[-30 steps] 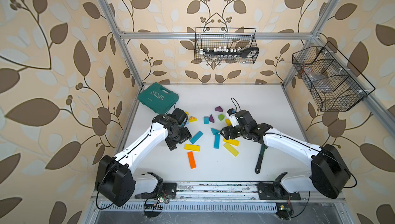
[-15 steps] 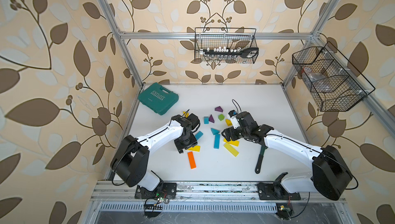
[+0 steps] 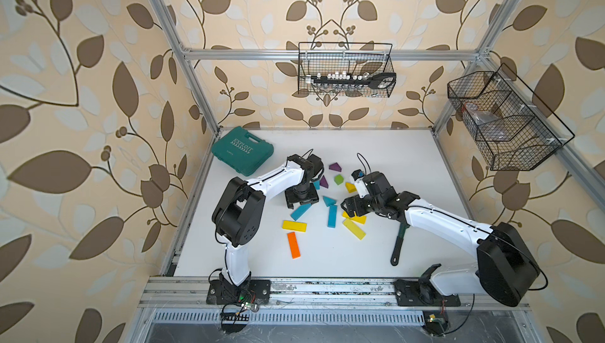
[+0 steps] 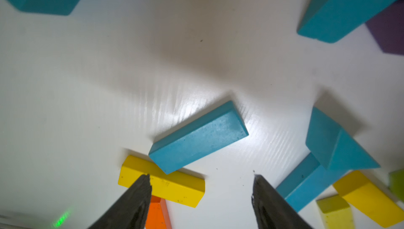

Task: Assemble a small pinwheel with building blocks
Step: Assemble the building block at the center of the board.

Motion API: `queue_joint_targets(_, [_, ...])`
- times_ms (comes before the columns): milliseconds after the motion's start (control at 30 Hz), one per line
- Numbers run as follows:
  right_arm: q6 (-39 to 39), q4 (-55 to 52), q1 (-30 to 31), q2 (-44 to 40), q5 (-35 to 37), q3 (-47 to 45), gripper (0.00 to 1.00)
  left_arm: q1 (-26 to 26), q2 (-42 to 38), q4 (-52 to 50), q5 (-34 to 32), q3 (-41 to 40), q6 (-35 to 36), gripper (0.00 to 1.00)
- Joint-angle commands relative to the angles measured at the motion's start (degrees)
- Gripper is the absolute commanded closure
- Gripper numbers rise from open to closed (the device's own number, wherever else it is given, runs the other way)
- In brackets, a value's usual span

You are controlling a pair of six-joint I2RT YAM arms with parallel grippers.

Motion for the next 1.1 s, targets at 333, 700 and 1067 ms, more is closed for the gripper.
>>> queue_joint_targets(333, [0.2,1.3,-2.2,0.5,-0.8,-1.9,0.08,-0.2,6.4,-5.7,-1.7,2.1,13.9,0.3])
queue_joint_targets(700, [1.0,1.3,-2.7,0.5,-0.2,-2.0,0.09,3.2,2.8,-3.1,-3.8,-3.1,13.3,0.6])
queue_joint_targets(1067, [1.2,1.6,-2.9,0.7,-0.5,-2.1,0.09,6.2,1.2,-1.2,-0.8,-4.4,9.9,0.66])
